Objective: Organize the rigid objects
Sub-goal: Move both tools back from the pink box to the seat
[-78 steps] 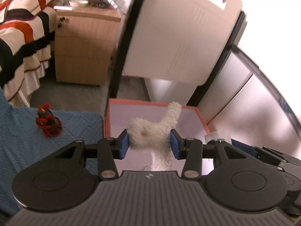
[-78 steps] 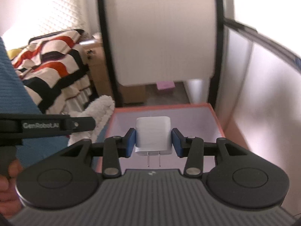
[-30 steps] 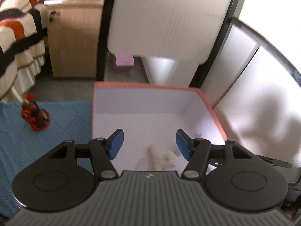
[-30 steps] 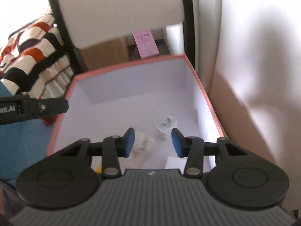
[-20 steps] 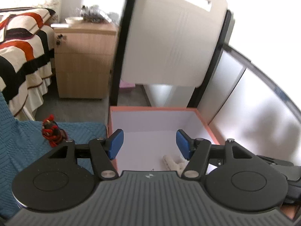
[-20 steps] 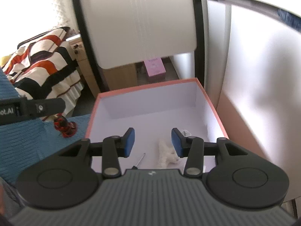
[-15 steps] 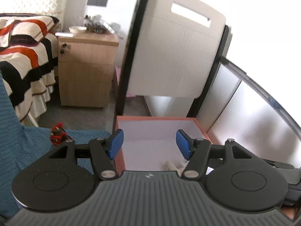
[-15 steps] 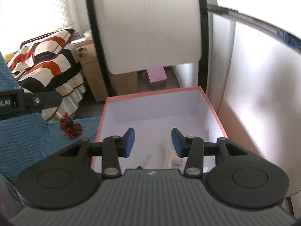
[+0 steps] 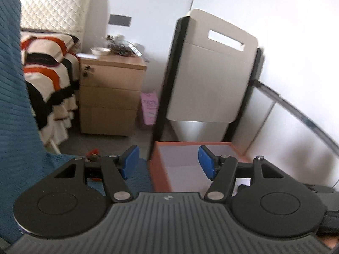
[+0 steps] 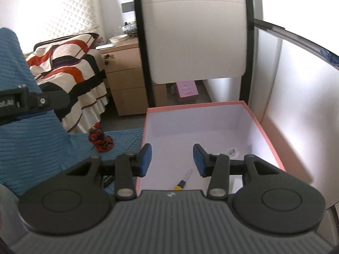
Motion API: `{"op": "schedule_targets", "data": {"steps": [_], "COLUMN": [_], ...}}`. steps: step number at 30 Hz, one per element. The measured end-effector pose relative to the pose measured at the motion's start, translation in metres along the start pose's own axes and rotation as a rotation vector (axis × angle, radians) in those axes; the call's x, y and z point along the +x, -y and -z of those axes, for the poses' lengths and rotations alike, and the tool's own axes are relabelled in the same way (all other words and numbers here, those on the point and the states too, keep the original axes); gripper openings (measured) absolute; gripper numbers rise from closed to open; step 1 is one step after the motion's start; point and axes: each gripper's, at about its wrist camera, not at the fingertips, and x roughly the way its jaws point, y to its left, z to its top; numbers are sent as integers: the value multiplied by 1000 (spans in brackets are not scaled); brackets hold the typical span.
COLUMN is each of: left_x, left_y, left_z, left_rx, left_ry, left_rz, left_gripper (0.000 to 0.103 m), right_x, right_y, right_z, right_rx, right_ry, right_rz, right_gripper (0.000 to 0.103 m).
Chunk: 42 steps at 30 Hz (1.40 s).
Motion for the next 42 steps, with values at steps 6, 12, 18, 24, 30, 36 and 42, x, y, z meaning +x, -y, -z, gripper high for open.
{"op": "schedule_targets", "data": {"steps": [6,12,18,24,30,36,42], "left_x": [-9,-12,-8,-7,-10,4,31], "left_y": [-33,-66,-87,-105,-116,-124,-138], "left_z": [15,33,54,68,83,93,91], "left_rx": [-30,-54,-62,-79,-78,-84,-68], "left_ry": [-7,-21,-46,-62,-72,-98,-115], "left_rz": [-5,-33,-41,-40,-58,-71,-79], "left_gripper": [67,67,67,67,67,68,68], "right_x": [1,7,13,19,25,33,49], "right_y": [-30,-57,-78,-91,-100,-107,-115], "right_z": [11,25,40,57,73,85,89], "right_rx": [-22,-34,-40,-26,-14,-15,-37], "right_ry": [-1,-18,-38,-71,-96,-118,-120], "right_rz": [-15,-28,-40,-39,-39,-49,-76], "right_gripper": [46,46,46,46,46,46,46]}}
